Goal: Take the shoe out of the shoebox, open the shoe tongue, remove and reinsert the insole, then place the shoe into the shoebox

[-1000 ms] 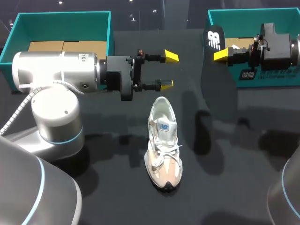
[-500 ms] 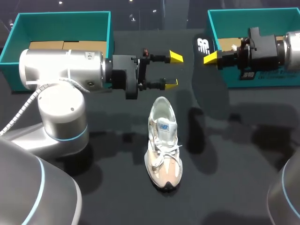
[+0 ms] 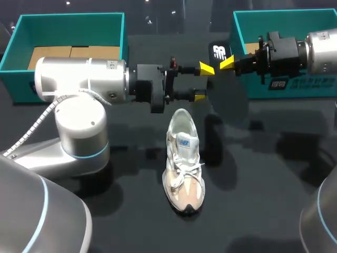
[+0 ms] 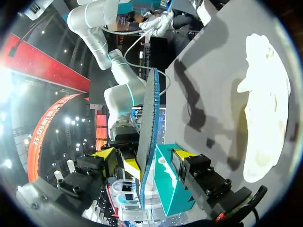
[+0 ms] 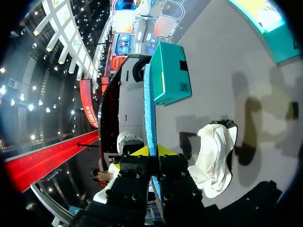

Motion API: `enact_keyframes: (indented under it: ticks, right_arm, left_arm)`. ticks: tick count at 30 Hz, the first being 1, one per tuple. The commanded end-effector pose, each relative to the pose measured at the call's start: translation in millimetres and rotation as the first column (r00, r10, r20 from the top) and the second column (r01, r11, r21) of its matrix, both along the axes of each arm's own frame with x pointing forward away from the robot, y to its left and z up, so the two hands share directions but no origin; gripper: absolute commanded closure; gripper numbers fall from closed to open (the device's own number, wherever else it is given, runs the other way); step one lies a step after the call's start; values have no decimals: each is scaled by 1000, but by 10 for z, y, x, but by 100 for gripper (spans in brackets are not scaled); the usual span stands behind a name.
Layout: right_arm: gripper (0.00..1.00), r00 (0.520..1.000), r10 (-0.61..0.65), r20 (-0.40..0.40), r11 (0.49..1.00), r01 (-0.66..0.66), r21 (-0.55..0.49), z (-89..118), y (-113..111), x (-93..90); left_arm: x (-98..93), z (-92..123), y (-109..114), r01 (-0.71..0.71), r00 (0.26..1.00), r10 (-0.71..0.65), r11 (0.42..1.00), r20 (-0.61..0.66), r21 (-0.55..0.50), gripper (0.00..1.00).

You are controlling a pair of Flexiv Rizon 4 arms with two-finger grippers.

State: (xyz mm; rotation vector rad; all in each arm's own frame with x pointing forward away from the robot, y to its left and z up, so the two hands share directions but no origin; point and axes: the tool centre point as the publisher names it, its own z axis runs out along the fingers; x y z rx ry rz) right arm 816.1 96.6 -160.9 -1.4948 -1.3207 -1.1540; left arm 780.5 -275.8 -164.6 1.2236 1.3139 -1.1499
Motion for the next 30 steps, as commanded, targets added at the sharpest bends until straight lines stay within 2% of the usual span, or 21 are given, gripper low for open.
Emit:
enact_keyframes:
  ticks: [1,3,9,19,22,24,30]
  right_arm:
    - [100,1000,-1,-4,1000,1,-1,-42,66,30]
    - [100,1000,-4,-8,1000,4,2,-67,91,31]
    - [100,1000,-7,-17,1000,7,11,-87,129,35]
    - [100,1000,-16,-25,1000,16,18,-108,147,28]
    - [100,999,-16,-27,1000,17,20,-116,151,34]
    - [100,999,-16,-29,1000,16,21,-119,153,38]
    - [100,999,-8,-32,1000,9,30,-126,148,42]
  left_arm:
    - [7,-14,-42,-8,1000,8,1000,3,-5,37]
    - [8,-17,-58,-11,1000,11,1000,3,-6,51]
    - [37,-64,-121,-15,1000,15,1000,7,0,55]
    - [63,-90,-167,-22,1000,22,1000,11,6,71]
    - [68,-97,-174,-22,1000,22,1000,12,8,91]
    - [68,-98,-175,-22,1000,22,1000,12,8,100]
    - [68,-106,-163,-18,1000,18,1000,19,8,100]
